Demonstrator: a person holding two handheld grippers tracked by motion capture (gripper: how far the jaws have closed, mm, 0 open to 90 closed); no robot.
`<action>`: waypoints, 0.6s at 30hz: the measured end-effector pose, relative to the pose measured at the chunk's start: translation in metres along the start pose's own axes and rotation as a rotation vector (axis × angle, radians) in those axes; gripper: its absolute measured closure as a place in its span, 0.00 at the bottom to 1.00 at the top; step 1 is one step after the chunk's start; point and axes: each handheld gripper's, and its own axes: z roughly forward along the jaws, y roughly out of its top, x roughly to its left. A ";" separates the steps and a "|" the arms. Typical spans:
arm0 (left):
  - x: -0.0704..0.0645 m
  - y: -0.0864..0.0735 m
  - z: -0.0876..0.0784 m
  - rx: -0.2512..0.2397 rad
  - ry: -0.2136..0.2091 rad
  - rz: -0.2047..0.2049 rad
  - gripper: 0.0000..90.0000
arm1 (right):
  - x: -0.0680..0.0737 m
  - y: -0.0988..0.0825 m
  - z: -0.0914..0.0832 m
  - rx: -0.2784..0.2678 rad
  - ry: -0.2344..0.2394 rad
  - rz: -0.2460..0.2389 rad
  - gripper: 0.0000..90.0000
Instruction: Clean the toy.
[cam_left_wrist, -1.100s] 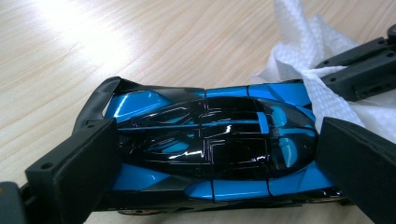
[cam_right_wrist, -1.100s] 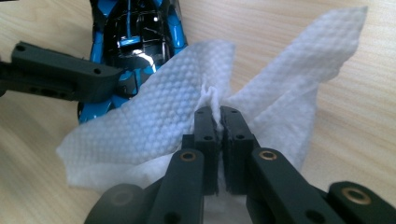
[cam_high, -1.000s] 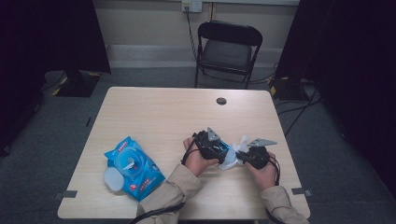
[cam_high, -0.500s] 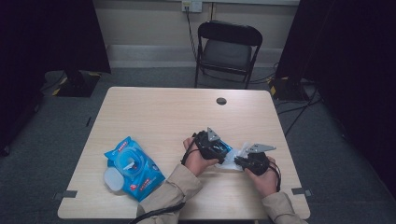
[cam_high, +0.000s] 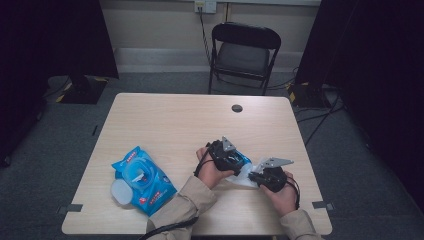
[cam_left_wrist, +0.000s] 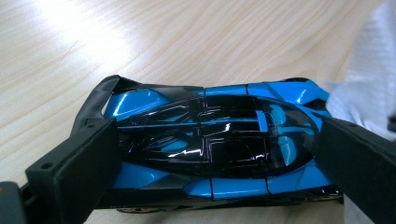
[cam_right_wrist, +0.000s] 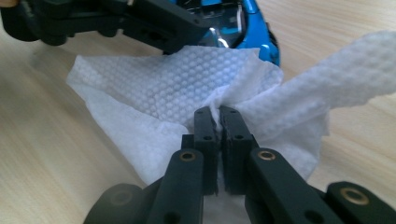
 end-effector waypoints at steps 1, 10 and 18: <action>0.000 0.000 0.000 0.001 -0.001 0.000 0.00 | 0.001 0.000 0.000 0.001 -0.001 -0.002 0.96; -0.001 0.000 0.000 0.008 0.005 -0.008 0.00 | 0.011 0.003 0.004 0.004 0.037 -0.005 0.97; -0.001 0.000 0.000 0.006 0.006 -0.009 0.00 | 0.018 0.005 0.008 0.006 0.071 -0.018 0.97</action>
